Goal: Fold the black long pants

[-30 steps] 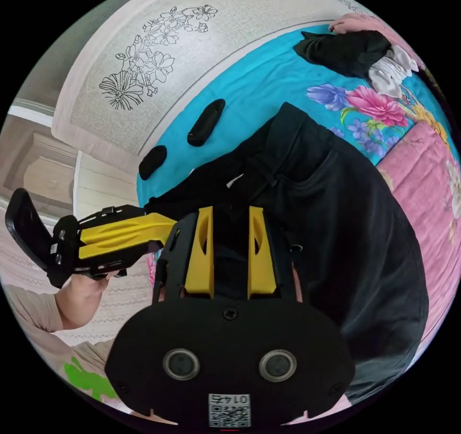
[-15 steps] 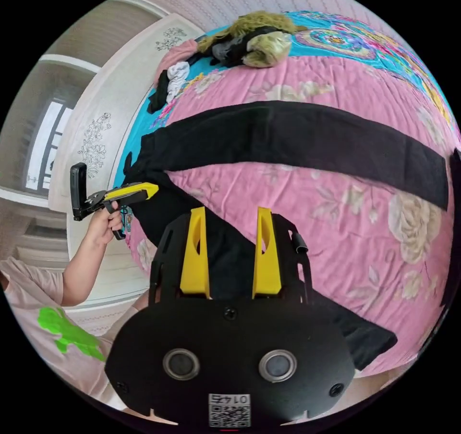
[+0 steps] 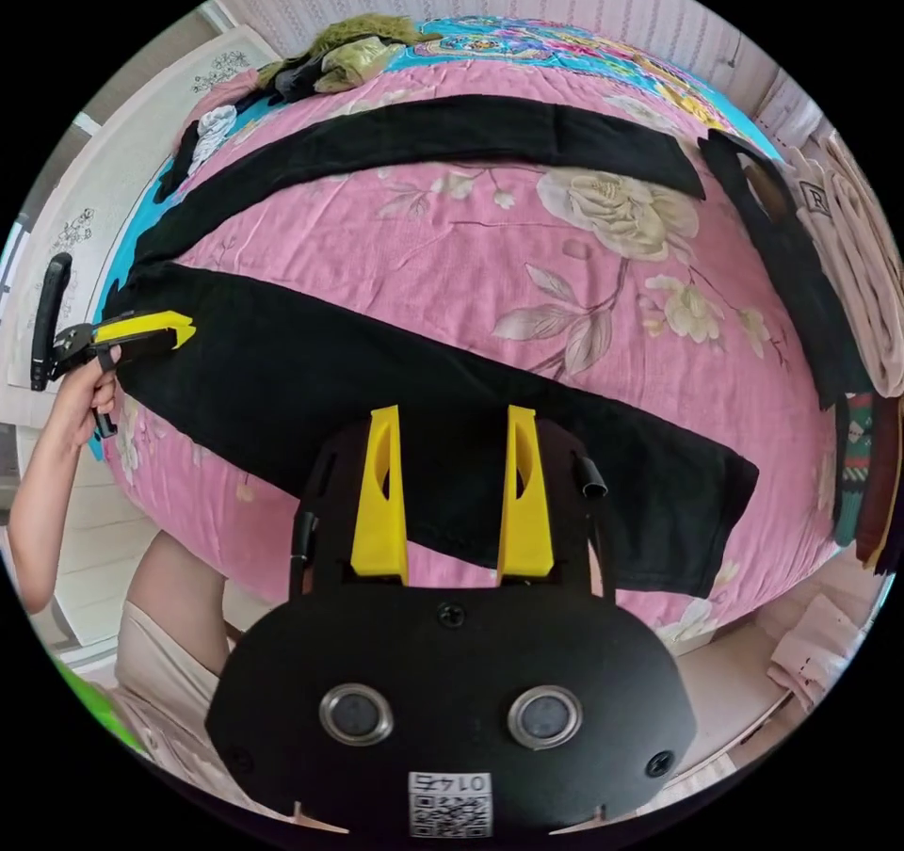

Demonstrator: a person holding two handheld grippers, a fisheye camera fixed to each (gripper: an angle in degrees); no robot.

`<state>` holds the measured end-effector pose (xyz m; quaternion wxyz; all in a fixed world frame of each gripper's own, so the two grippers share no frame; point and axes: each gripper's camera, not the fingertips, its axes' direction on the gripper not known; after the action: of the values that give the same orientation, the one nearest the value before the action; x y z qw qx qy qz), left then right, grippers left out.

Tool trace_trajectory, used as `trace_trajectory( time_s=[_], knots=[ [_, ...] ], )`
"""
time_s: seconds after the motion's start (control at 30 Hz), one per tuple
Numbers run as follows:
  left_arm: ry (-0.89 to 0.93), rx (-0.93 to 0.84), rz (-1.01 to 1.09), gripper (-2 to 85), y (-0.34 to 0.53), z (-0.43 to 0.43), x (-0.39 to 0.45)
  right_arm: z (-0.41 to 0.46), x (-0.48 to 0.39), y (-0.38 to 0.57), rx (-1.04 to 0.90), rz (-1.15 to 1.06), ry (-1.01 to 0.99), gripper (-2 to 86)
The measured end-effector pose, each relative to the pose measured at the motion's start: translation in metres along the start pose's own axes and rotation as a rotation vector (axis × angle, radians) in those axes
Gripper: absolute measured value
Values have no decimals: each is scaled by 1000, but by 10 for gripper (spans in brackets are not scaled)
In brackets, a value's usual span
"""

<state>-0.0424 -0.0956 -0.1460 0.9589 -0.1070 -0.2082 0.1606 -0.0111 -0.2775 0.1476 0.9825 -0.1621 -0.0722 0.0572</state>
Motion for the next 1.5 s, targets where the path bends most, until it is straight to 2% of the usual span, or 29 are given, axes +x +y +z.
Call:
trace_trajectory(
  time_s=[0.13, 0.4, 0.7, 0.8, 0.9, 1.07, 1.23, 1.4, 1.5],
  knots=[
    [-30, 30, -3, 65, 8, 1, 10, -23, 20, 34, 62, 1, -17, 157],
    [-58, 105, -11, 65, 29, 2, 18, -72, 63, 92, 41, 3, -18, 156],
    [-54, 201, -95, 67, 91, -29, 7, -124, 105, 157, 58, 21, 18, 152],
    [-60, 249, -189, 59, 131, -46, -18, -151, 126, 184, 99, 62, -26, 139],
    [-39, 287, -343, 69, 182, -62, -62, -182, 159, 220, 171, 113, -82, 137],
    [33, 362, -629, 78, 266, -72, -143, -217, 220, 272, 180, 226, -177, 136],
    [32, 379, -766, 78, 296, -64, -185, -238, 254, 311, 168, 273, -226, 132],
    [54, 342, -814, 75, 292, -39, -204, -252, 273, 342, 136, 285, -253, 130],
    [40, 404, -921, 71, 302, -32, -220, -262, 287, 360, 136, 318, -249, 131]
  ],
)
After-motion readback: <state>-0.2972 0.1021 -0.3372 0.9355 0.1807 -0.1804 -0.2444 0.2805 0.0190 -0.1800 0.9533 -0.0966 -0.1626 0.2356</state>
